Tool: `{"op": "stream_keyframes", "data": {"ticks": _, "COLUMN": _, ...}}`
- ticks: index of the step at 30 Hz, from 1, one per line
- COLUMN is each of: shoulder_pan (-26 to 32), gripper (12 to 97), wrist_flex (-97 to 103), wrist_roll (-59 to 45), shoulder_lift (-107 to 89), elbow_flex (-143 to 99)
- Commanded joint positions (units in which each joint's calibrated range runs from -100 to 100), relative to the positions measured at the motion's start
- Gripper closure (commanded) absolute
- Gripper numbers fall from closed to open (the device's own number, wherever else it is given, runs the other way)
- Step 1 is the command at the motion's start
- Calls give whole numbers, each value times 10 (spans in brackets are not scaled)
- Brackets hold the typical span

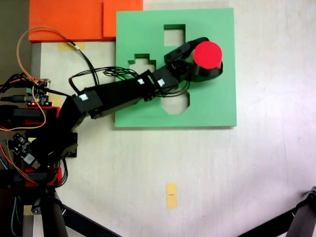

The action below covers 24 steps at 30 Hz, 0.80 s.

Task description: Put the cylinder block into the corresponding hole

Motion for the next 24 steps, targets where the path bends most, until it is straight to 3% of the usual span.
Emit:
{"op": "stream_keyframes", "data": {"ticks": 1, "shoulder_pan": 2, "gripper": 675, "wrist_flex": 4, "wrist_roll": -4, "shoulder_lift": -6, "elbow_flex": 41}}
{"op": "stream_keyframes", "data": {"ticks": 13, "shoulder_pan": -2, "gripper": 657, "wrist_flex": 18, "wrist_roll": -5, "shoulder_lift": 64, "elbow_flex": 36}}
{"op": "stream_keyframes", "data": {"ticks": 20, "shoulder_pan": -1, "gripper": 546, "wrist_flex": 39, "wrist_roll": -5, "shoulder_lift": 88, "elbow_flex": 18}}
{"op": "stream_keyframes", "data": {"ticks": 24, "shoulder_pan": 0, "gripper": 405, "wrist_flex": 73, "wrist_roll": -5, "shoulder_lift": 79, "elbow_flex": -22}}
